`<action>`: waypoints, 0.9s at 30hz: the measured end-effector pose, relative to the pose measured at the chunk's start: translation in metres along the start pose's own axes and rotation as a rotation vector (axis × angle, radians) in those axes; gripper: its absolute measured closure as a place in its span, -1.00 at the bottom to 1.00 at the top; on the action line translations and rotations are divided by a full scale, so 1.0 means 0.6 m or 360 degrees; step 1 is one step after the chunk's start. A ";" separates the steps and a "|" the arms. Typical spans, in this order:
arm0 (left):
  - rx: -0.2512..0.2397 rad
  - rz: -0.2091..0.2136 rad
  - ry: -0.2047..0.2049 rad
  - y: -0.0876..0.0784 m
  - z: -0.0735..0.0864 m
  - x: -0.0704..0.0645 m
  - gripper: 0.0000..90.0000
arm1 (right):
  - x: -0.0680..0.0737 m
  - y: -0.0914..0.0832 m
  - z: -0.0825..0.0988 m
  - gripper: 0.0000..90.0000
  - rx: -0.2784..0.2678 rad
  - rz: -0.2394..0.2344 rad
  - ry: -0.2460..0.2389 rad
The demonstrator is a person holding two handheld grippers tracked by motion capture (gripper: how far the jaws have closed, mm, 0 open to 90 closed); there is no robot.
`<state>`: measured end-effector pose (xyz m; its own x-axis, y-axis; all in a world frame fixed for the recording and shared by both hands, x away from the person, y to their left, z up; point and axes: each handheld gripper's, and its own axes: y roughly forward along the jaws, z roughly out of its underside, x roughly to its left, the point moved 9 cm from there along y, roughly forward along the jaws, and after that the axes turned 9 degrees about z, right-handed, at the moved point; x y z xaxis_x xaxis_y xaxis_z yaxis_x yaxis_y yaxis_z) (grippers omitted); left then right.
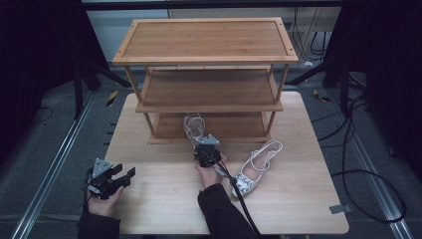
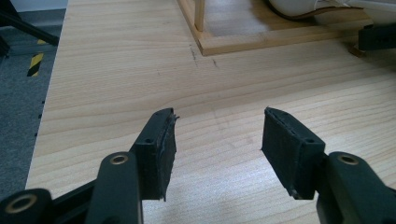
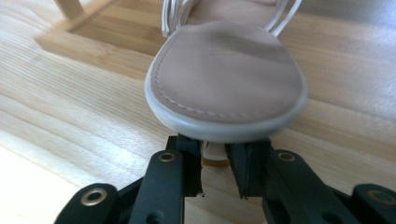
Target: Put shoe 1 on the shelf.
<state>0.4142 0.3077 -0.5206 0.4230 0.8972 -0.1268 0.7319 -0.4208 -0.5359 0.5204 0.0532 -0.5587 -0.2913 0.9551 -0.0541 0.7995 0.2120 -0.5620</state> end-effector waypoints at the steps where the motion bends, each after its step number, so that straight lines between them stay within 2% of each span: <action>1: -0.0002 -0.0001 -0.0002 0.000 0.000 0.000 -0.03 | 0.005 0.002 -0.003 0.72 -0.0010 -0.0007 -0.0029; 6: -0.0001 0.0000 -0.0004 0.001 0.000 0.001 -0.03 | 0.016 0.002 -0.017 0.72 -0.0037 -0.0033 -0.0047; 9: 0.0000 0.0000 -0.0004 0.000 0.000 0.000 -0.03 | 0.031 0.005 -0.038 0.73 -0.0068 -0.0094 -0.0019; 10: -0.0003 0.0001 -0.0004 0.000 0.000 0.000 -0.03 | 0.031 0.005 -0.038 0.73 -0.0068 -0.0094 -0.0019; 19: 0.0005 0.0001 -0.0005 0.001 0.001 0.002 -0.03 | 0.035 0.048 -0.065 0.71 -0.0090 -0.0131 0.0042; 23: 0.0003 0.0000 -0.0006 0.000 0.001 0.003 -0.02 | 0.043 0.058 -0.070 0.70 -0.0087 -0.0150 0.0035; 27: 0.0003 0.0002 -0.0006 0.000 0.001 0.003 -0.02 | 0.050 0.069 -0.071 0.70 -0.0089 -0.0135 0.0032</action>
<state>0.4146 0.3091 -0.5216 0.4217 0.8973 -0.1307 0.7305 -0.4215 -0.5374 0.5672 0.0994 -0.5482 -0.3490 0.9371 0.0090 0.8005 0.3031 -0.5170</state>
